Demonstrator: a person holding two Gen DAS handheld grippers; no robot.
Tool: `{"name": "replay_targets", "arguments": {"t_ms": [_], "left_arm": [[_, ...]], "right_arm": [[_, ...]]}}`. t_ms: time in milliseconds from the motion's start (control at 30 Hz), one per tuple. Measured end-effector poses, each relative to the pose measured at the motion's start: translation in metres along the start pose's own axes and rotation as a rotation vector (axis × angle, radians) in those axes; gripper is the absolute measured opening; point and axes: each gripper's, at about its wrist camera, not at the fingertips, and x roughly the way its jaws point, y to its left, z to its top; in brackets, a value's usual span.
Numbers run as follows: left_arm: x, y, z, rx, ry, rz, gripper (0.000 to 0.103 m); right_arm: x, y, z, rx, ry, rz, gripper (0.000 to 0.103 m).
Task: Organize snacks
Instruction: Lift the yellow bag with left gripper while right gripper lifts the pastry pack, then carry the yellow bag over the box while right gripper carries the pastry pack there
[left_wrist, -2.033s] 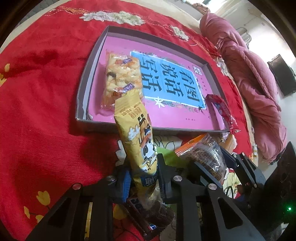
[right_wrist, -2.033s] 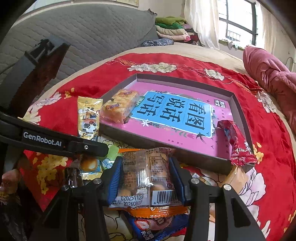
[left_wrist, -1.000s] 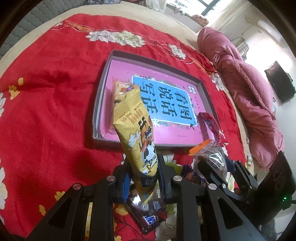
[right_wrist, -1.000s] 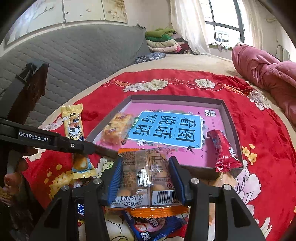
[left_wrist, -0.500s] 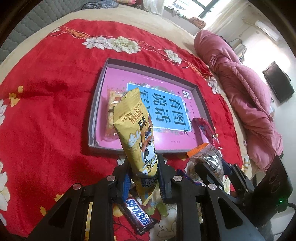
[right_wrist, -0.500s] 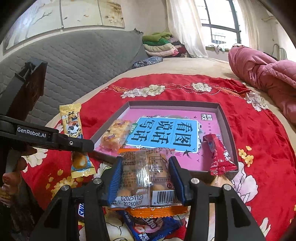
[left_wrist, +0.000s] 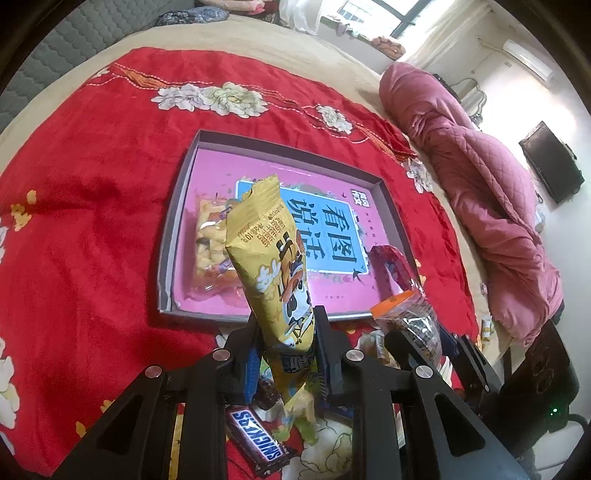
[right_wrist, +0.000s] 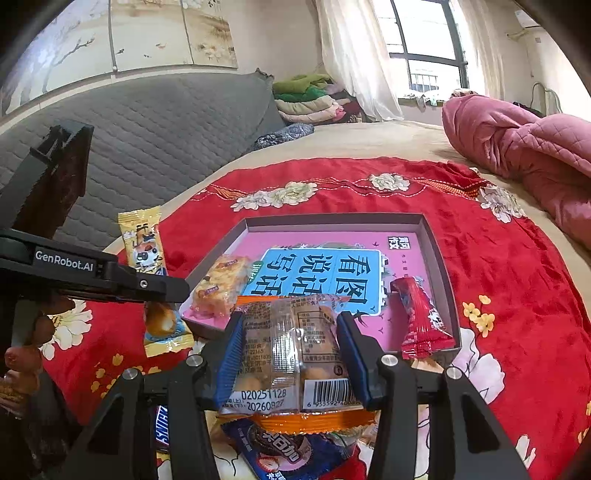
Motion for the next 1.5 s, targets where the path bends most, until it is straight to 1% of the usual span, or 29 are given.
{"name": "replay_targets", "arguments": {"t_ms": [467,800,1067,1500], "left_arm": [[0.009,-0.011,0.018,-0.002,-0.011,-0.007,0.026],[0.017,-0.017,0.029,0.003,-0.014,-0.007,0.026],[0.034,-0.019,0.039,-0.004,-0.005,-0.005,0.026],[0.061,-0.017,0.045,0.006,0.027,0.0,0.026]], "right_arm": [[0.004,-0.015,0.008,0.053,-0.031,-0.017,0.05],[0.01,-0.023,0.012,0.079,-0.035,-0.026,0.05],[0.013,-0.026,0.012,0.091,-0.035,-0.039,0.05],[0.02,-0.033,0.015,0.103,-0.039,-0.069,0.05]]}}
